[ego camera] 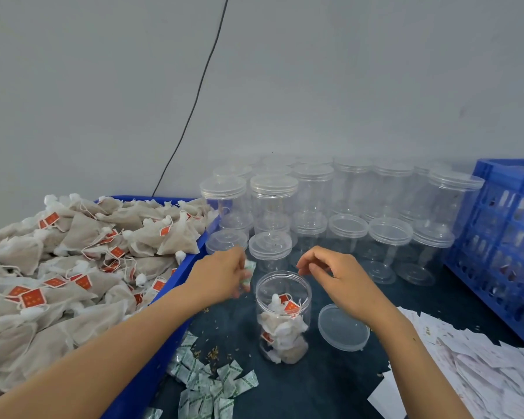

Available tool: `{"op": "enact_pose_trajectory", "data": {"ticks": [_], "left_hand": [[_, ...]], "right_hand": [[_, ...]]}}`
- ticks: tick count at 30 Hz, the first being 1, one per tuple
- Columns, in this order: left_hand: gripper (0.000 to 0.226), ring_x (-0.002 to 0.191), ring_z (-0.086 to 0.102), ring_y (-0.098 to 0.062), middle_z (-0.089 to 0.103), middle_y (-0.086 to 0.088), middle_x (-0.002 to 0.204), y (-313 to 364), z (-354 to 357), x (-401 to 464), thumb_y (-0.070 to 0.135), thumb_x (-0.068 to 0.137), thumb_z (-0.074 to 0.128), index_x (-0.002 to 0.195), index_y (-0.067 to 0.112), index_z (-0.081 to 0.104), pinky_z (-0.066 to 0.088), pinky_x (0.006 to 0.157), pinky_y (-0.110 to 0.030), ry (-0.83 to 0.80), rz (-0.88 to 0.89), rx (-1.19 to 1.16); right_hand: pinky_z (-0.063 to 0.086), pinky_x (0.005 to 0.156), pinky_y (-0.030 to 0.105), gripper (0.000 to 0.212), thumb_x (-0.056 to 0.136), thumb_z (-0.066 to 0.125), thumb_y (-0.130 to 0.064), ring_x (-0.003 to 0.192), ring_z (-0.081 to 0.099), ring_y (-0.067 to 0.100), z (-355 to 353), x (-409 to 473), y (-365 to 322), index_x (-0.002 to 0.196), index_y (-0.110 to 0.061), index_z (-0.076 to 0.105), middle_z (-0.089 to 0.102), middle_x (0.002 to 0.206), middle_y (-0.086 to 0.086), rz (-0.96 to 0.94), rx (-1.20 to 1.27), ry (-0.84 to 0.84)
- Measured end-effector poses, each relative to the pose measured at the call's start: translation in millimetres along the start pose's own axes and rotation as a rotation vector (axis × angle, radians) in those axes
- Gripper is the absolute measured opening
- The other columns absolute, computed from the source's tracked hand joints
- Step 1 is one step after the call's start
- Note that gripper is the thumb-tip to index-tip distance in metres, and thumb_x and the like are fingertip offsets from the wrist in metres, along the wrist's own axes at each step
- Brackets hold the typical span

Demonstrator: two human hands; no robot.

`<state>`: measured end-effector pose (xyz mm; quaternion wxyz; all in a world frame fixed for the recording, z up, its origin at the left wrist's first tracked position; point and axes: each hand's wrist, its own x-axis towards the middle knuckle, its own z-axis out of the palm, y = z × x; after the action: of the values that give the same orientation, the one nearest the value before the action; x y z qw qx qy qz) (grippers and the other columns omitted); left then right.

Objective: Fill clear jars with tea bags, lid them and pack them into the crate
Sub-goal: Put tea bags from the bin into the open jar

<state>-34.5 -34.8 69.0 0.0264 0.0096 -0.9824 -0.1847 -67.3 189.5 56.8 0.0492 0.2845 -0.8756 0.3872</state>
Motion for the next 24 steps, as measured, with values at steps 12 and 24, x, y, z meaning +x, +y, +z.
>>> {"op": "enact_pose_trajectory", "data": {"ticks": [12,24], "left_hand": [[0.011,0.070,0.054,0.008,0.067,0.018,0.078,17,17,-10,0.040,0.082,0.072,0.088,0.032,0.075,0.036,0.061,-0.007,0.128,0.351,-0.102],[0.023,0.107,0.058,-0.005,0.064,0.010,0.112,8,22,-4,0.009,0.098,0.049,0.115,0.021,0.059,0.046,0.098,-0.024,0.107,0.210,-0.371]], "right_hand": [[0.051,0.086,0.025,0.025,0.098,0.047,-0.010,0.092,0.061,-0.001,2,0,2,0.095,-0.027,0.065,0.067,0.096,-0.016,-0.003,0.029,-0.018],[0.026,0.110,0.038,0.069,0.070,0.032,0.021,0.133,0.026,0.015,12,2,-4,0.096,-0.025,0.076,0.040,0.142,-0.003,-0.121,-0.288,-0.275]]}}
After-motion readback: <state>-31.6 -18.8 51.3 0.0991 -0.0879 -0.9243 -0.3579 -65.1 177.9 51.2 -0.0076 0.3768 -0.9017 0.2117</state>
